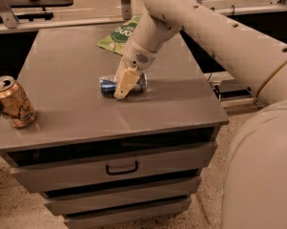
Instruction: Knock redbull can over
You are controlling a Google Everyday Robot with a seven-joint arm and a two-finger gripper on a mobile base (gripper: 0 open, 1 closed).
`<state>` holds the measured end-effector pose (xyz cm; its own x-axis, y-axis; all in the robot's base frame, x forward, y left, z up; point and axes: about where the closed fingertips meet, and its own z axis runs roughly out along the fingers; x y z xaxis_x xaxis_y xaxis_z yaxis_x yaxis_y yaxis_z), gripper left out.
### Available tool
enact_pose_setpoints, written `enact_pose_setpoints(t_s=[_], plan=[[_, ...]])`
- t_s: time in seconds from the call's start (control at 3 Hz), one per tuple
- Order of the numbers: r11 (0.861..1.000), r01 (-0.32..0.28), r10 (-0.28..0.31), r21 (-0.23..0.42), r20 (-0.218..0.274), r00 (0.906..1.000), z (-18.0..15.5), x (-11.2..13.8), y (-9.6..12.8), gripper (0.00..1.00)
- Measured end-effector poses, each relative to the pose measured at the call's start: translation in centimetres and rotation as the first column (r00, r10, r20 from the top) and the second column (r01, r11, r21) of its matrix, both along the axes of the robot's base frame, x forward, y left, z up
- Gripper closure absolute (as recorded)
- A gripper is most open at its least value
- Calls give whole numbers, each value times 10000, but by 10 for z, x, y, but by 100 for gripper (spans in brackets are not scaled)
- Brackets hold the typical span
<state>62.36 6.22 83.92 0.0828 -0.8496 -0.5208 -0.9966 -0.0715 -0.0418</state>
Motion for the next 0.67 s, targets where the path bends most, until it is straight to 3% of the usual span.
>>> enact_pose_setpoints(t_s=[0.33,0.67], plan=[[9992,255,-254,307,-35,9997,6,-1,-8,0],[9873,663,-679,1443,63,9977,20,-4,-22,0]])
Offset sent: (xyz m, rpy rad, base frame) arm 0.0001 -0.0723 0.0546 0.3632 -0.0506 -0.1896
